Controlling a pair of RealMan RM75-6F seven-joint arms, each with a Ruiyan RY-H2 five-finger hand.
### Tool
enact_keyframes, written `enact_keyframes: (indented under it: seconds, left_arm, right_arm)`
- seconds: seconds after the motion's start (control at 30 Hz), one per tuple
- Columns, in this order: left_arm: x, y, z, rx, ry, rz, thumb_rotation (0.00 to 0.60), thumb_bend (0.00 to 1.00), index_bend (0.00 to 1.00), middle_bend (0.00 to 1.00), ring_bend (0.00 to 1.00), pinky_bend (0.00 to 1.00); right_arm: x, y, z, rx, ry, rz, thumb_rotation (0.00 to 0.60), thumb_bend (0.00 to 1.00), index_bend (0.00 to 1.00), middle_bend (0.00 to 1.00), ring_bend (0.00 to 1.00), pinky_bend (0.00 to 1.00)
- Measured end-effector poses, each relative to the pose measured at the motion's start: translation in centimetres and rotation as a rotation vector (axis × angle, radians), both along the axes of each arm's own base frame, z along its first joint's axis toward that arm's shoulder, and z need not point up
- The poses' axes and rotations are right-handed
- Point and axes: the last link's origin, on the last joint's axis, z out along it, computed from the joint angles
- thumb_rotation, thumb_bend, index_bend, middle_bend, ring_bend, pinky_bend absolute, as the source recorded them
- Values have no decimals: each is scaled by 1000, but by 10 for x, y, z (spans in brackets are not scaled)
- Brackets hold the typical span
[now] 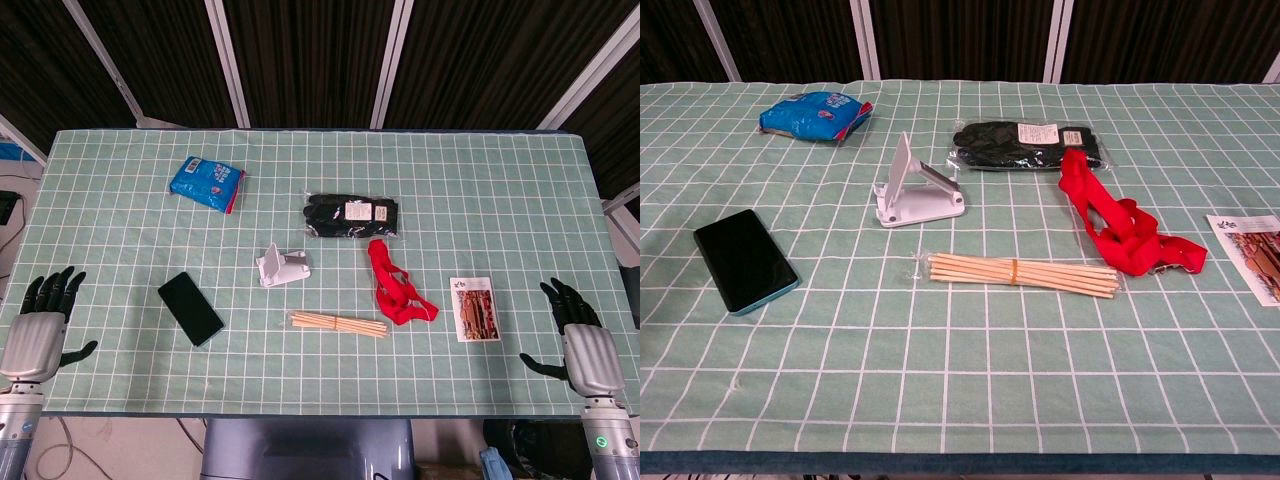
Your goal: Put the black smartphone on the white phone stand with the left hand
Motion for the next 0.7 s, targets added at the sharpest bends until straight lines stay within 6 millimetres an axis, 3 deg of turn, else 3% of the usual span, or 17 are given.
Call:
enact_keyframes:
  seconds: [0.7]
  left_arm:
    - [-1,2,0,-30,31,-23,600,61,0,0,0,0]
  right_arm:
    - [2,-1,0,-11,-16,4,600,102,0,0,0,150]
